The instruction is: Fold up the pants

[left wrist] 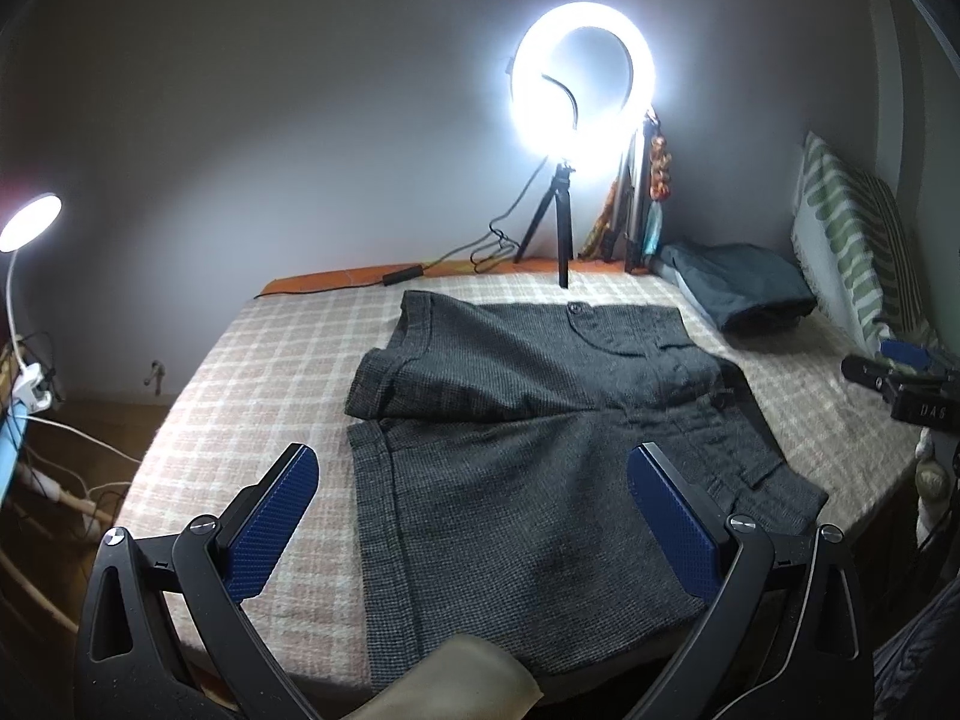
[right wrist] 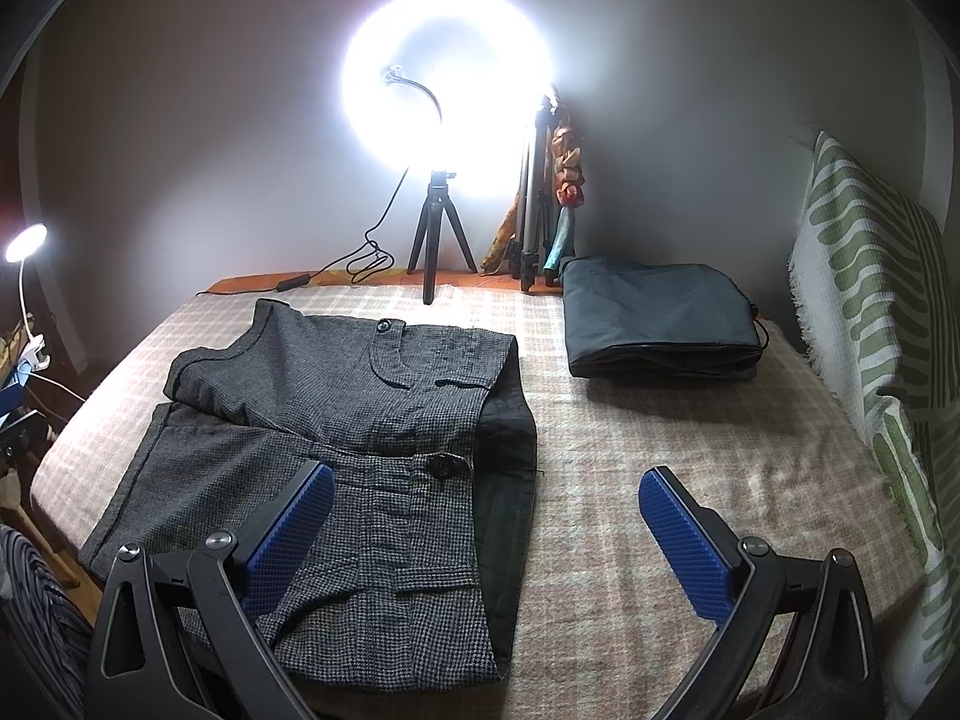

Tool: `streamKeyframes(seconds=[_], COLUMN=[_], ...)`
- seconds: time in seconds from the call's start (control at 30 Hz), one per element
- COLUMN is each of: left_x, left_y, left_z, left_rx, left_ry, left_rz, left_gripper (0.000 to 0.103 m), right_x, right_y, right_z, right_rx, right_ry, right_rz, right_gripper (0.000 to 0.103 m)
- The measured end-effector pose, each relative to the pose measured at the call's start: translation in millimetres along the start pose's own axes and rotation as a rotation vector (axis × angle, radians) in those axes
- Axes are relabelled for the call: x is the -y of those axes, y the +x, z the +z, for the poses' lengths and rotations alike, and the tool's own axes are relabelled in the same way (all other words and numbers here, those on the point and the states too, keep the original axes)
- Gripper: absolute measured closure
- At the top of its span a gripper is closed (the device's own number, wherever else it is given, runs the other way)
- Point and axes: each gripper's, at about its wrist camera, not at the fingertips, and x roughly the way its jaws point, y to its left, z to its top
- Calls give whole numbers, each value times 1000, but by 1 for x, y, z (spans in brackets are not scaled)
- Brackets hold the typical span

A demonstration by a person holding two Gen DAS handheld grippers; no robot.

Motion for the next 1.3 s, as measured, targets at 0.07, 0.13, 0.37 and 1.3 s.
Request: streamKeyframes(seconds=[0.07, 0.13, 0.37, 1.3], left_x=[-4, -10, -25, -10], left_y=[2, 6, 15, 72], left_z=[-2, -5, -14, -97], left_rx=[-11, -28, -75, -396], left_ry=[11, 21, 96, 570], left_rz=[0, -8, -34, -264], left_gripper=[1, 1, 1, 1], right_x=[-1, 0, -6, -65], right_y=[1, 2, 8, 55], right_z=[-2, -3, -15, -112], right_rx=[-1, -6, -28, -271], right_ry=[-8, -18, -73, -572], right_rz=[9, 17, 87, 283], right_gripper=[0, 0, 0, 30])
